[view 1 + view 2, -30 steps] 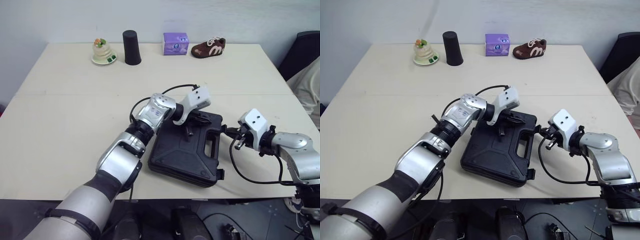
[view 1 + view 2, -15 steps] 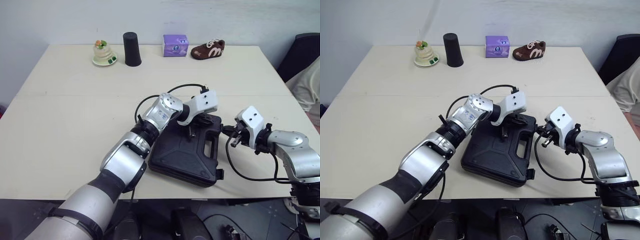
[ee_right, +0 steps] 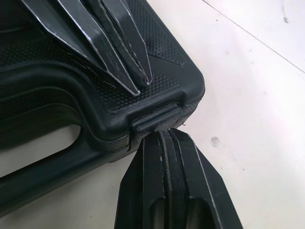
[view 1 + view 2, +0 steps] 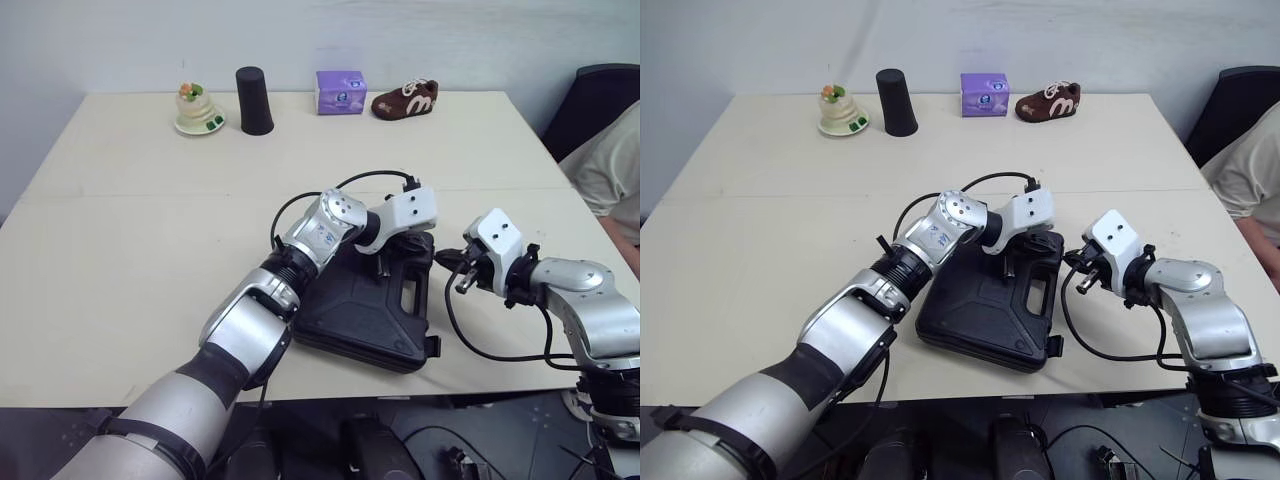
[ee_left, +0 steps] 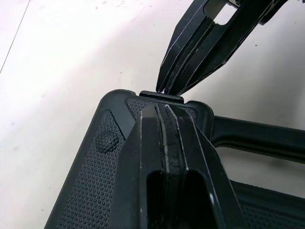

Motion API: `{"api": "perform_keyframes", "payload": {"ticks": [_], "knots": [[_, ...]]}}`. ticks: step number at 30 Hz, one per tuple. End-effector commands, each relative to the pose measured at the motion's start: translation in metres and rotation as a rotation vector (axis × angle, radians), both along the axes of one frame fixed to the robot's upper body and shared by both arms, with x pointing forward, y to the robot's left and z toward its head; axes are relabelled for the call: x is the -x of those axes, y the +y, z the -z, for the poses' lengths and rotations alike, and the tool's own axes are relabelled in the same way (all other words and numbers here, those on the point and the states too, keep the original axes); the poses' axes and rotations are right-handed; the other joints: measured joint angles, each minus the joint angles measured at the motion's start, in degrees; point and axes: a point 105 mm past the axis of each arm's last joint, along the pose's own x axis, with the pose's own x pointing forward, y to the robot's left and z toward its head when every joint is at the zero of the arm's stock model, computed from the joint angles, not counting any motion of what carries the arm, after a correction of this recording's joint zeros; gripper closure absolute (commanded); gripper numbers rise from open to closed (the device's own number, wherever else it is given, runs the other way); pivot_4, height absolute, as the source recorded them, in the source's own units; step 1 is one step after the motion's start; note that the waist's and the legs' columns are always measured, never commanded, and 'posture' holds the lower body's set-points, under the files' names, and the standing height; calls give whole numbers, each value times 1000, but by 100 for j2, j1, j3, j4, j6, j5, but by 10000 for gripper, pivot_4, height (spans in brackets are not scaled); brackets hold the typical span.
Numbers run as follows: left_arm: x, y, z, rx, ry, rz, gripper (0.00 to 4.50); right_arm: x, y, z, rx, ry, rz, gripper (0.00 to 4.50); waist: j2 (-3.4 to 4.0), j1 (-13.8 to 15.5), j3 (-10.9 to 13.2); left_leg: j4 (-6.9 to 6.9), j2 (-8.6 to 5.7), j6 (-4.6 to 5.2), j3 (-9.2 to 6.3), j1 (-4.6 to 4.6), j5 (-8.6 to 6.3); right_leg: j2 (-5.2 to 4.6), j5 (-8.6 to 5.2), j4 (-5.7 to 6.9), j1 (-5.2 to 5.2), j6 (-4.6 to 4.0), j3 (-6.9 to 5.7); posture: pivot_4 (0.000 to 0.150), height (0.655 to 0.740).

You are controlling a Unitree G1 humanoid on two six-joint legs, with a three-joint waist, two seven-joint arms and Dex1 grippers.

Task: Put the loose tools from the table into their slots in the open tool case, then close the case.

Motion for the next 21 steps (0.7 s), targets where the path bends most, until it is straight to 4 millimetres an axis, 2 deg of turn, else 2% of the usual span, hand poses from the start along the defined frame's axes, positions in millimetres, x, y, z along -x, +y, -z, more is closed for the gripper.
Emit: {"api": "perform_keyframes", "payload": {"ticks": [1, 3, 4, 6, 8, 11, 13, 16, 19, 21], "knots": [[4, 17, 44, -130, 101, -29, 44768, 3, 12, -15, 15, -75, -63, 45000, -2, 0, -3, -2, 0, 0, 0, 0, 0, 0, 0, 0, 0, 0, 0, 1500, 7296], [3, 17, 27, -58, 108, -9, 44768, 7, 3, -14, 56, -79, -41, 45000, -1, 6, -3, -4, 0, 0, 1, 1, 0, 0, 0, -1, 0, -1, 1, 1500, 7296], [10, 17, 8, 16, 134, 49, 44768, 11, -3, -17, 76, -82, -37, 45000, -1, 13, -3, -9, -1, -1, 1, 0, 1, -1, -1, -3, -2, -1, 1, 1500, 7296], [38, 23, -46, 204, 210, 242, 44768, 30, -19, -25, 84, -59, -20, 45000, 19, 21, 9, -20, -4, -5, 2, -4, 3, -3, -1, -3, -8, -1, 1, 1500, 7296], [67, 38, -70, 245, 275, 381, 44768, 53, -29, -22, 100, -7, -29, 45000, 50, 33, 34, -42, -8, -15, 3, -25, 15, -7, -2, 0, -33, 0, 1, 1500, 7296], [98, 54, -64, 168, 352, 458, 44768, 84, -27, -8, 102, 94, -79, 45000, 55, 62, 35, -49, -5, -26, -8, -25, 23, -2, -5, 1, -35, -1, -5, 1500, 7296], [109, 58, -56, 120, 362, 467, 44768, 98, -23, -2, 86, 140, -99, 45000, 56, 85, 34, -52, -5, -29, -19, -7, 25, 3, -15, 0, -10, 4, -4, 1500, 7296], [120, 56, -25, 12, 337, 428, 44768, 129, -9, 13, 46, 248, -163, 45000, 59, 119, 33, -45, -19, -20, -19, 18, 29, -8, -11, 1, 19, 12, 3, 1500, 7296], [122, 53, 2, -68, 309, 376, 44768, 138, 0, 19, 16, 275, -169, 45000, 51, 121, 38, -51, -18, -15, -36, 67, 26, -8, -10, -31, 88, 12, 26, 1500, 7296], [116, 53, 16, -113, 262, 333, 44768, 137, 5, 19, -3, 274, -167, 45000, 51, 113, 37, -52, -20, -6, -31, 69, 21, -8, -7, -36, 91, 16, 46, 1500, 7296]]}}
